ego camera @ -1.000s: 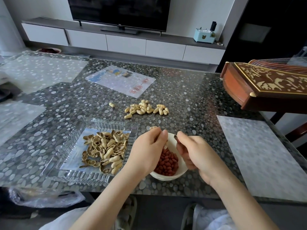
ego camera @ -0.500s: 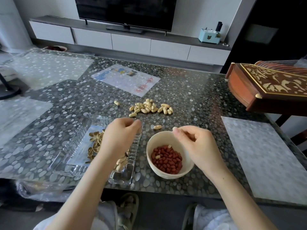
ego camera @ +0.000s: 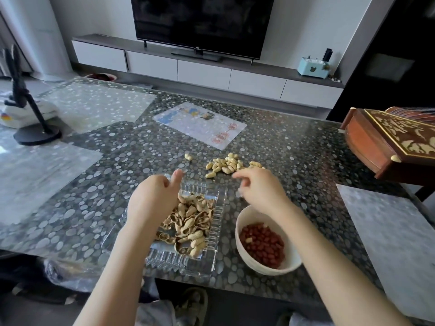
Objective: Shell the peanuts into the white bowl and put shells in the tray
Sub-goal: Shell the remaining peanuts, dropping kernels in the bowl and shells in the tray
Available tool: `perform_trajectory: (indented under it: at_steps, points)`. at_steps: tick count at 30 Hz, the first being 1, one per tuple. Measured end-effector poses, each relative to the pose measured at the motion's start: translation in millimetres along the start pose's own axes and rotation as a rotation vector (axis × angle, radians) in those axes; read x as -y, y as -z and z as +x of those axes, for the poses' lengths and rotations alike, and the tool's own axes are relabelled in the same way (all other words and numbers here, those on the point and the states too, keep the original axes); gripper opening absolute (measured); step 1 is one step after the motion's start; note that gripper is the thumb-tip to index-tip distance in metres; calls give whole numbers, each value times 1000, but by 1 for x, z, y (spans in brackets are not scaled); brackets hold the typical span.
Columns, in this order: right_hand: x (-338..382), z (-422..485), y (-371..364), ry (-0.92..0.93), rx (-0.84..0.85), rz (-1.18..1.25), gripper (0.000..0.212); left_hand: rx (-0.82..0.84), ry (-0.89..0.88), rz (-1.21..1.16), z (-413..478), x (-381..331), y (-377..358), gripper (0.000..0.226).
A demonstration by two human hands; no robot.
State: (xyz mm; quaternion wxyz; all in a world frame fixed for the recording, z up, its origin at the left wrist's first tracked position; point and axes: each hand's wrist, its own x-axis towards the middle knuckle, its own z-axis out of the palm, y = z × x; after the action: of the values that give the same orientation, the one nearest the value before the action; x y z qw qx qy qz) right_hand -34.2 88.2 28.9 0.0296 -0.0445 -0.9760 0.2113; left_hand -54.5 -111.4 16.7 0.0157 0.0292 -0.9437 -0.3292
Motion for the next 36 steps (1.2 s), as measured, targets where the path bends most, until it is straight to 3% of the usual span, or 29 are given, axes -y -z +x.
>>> perform_trajectory:
  at_steps: [3,6,11,15,19,24,28,36]
  points:
    - [-27,33,0,-118,183,-215,32,-19,-35,-17,0,-2,1,54]
    - [-40,48,-7,-145,370,-168,32,-50,-87,-57,-1,-6,0,52]
    - [-49,53,-13,-79,340,-146,8,-66,-187,-107,-4,-14,-3,48]
    - [-37,31,-1,-105,188,360,13,-12,-261,-208,-8,-20,-4,45]
    - [-18,-24,16,2,105,782,14,87,-362,-389,-23,-33,-8,39]
    - [-7,-82,21,60,68,1067,23,124,-572,-471,-49,-44,-14,41]
    - [-6,-101,24,123,6,1065,25,264,-661,-552,-69,-55,-14,35]
    - [-16,-111,22,227,-95,646,27,298,-631,-593,-82,-72,-29,33]
